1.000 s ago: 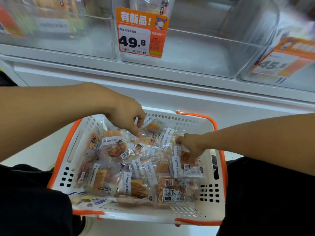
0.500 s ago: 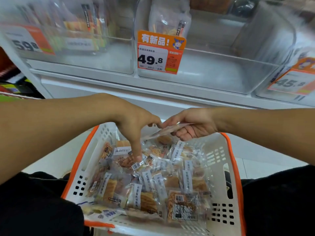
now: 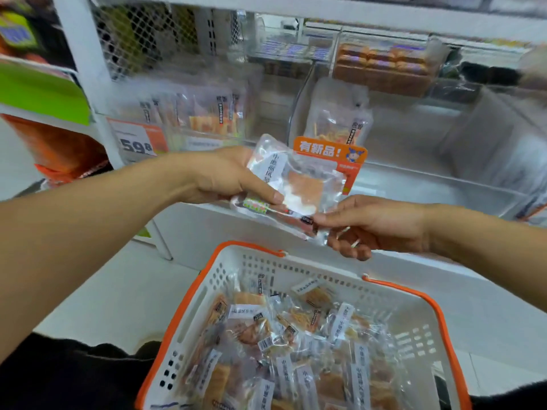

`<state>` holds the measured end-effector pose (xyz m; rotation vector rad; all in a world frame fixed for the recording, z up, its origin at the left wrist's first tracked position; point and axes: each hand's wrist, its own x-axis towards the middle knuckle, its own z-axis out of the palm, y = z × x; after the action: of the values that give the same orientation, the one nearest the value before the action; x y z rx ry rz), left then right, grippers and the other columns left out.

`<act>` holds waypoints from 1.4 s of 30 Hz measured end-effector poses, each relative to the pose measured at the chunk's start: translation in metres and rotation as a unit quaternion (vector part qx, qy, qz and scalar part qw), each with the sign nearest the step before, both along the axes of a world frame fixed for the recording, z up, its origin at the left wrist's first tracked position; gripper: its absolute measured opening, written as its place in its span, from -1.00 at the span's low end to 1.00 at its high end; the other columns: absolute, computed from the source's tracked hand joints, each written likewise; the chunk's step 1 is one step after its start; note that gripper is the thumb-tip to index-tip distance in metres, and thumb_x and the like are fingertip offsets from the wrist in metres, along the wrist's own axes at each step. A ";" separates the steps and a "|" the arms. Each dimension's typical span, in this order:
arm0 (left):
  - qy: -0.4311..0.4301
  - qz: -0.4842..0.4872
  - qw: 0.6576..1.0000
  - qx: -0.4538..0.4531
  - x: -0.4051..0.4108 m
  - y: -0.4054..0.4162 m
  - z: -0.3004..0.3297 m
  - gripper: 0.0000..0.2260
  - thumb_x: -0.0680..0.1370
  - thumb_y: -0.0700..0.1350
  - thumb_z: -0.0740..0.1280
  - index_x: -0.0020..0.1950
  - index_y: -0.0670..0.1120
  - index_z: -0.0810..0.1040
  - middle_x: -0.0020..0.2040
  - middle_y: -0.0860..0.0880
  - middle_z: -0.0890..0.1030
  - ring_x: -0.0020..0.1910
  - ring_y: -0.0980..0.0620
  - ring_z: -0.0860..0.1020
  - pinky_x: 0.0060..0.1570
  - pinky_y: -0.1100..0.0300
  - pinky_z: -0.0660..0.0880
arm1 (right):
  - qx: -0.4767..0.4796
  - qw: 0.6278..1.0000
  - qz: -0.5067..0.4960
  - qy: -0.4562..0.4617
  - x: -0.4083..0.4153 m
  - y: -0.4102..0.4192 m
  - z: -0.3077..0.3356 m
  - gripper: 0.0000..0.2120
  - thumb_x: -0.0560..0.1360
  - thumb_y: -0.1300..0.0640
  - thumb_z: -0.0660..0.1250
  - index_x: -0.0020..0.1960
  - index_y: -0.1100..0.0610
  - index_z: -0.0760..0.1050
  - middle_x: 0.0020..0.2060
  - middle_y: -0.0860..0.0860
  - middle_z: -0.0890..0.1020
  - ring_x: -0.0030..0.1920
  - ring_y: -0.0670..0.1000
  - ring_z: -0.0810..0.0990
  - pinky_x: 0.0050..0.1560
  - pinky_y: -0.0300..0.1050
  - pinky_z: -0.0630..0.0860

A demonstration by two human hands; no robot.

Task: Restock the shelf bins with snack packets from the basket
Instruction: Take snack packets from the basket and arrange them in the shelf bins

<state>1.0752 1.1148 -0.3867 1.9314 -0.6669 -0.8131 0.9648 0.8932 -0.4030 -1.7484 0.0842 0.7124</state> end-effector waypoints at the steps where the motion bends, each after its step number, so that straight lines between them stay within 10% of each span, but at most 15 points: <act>1: -0.002 -0.004 1.000 0.000 0.002 0.003 0.004 -0.59 0.28 -0.13 0.58 0.10 -0.14 0.64 0.11 -0.15 0.68 0.23 -0.27 0.56 0.36 -0.19 0.33 | -0.007 1.000 -0.014 -0.021 0.003 0.003 0.001 -0.74 0.40 -0.09 0.50 -0.07 0.09 0.64 -0.28 0.10 0.57 -0.41 -0.03 0.49 -0.48 -0.27 0.37; 14: 0.108 0.085 0.981 -0.138 0.028 0.055 0.015 -0.70 0.42 -0.35 0.41 0.07 -0.05 0.62 -0.04 -0.05 0.71 -0.05 -0.01 0.69 -0.10 0.18 0.65 | 0.022 0.947 -0.173 -0.271 0.029 0.065 0.017 -0.89 0.51 0.15 0.37 -0.10 0.20 0.56 -0.26 0.04 0.66 -0.22 0.00 0.66 -0.28 -0.12 0.63; 18: 0.079 0.227 0.958 -0.153 0.044 0.079 0.025 -0.54 0.40 -0.38 0.48 0.25 -0.09 0.52 0.08 -0.08 0.69 -0.04 0.00 0.67 -0.08 0.17 0.62 | -0.143 0.864 -0.188 -0.445 0.066 0.073 0.068 -0.82 0.57 0.15 0.39 -0.17 0.20 0.64 -0.36 0.07 0.66 -0.35 0.04 0.67 -0.39 -0.05 0.64; 24: -0.032 0.380 0.922 -0.058 0.058 0.102 0.020 -0.85 0.50 -0.35 0.37 -0.15 -0.11 0.54 -0.25 -0.12 0.60 -0.32 0.01 0.56 -0.34 0.22 0.56 | -0.424 0.707 -0.068 -0.563 0.157 0.103 0.091 -0.77 0.53 0.05 0.39 -0.18 0.18 0.65 -0.33 0.09 0.63 -0.26 0.11 0.59 -0.21 -0.04 0.48; 36: -0.054 0.408 0.911 -0.021 0.072 0.097 0.019 -0.73 0.55 -0.37 0.23 0.23 -0.25 0.52 -0.08 -0.24 0.67 -0.40 -0.03 0.57 -0.32 0.12 0.57 | -0.479 0.627 -0.024 -0.614 0.210 0.122 0.112 -0.80 0.51 0.09 0.32 -0.22 0.16 0.60 -0.26 0.14 0.65 -0.21 0.21 0.58 -0.14 0.05 0.55; 42: -0.061 0.407 0.911 -0.013 0.072 0.090 0.017 -0.75 0.58 -0.32 0.20 0.24 -0.24 0.50 -0.08 -0.19 0.65 -0.41 -0.01 0.57 -0.32 0.13 0.57 | -0.515 0.698 0.049 -0.495 0.212 0.135 0.067 -0.77 0.52 0.10 0.38 -0.28 0.17 0.53 -0.31 0.16 0.59 -0.22 0.22 0.58 -0.14 -0.02 0.52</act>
<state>1.1474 1.2049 -0.3701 1.9895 0.0957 -0.1539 1.1772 1.0280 -0.3359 -3.0223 -0.4454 -0.4569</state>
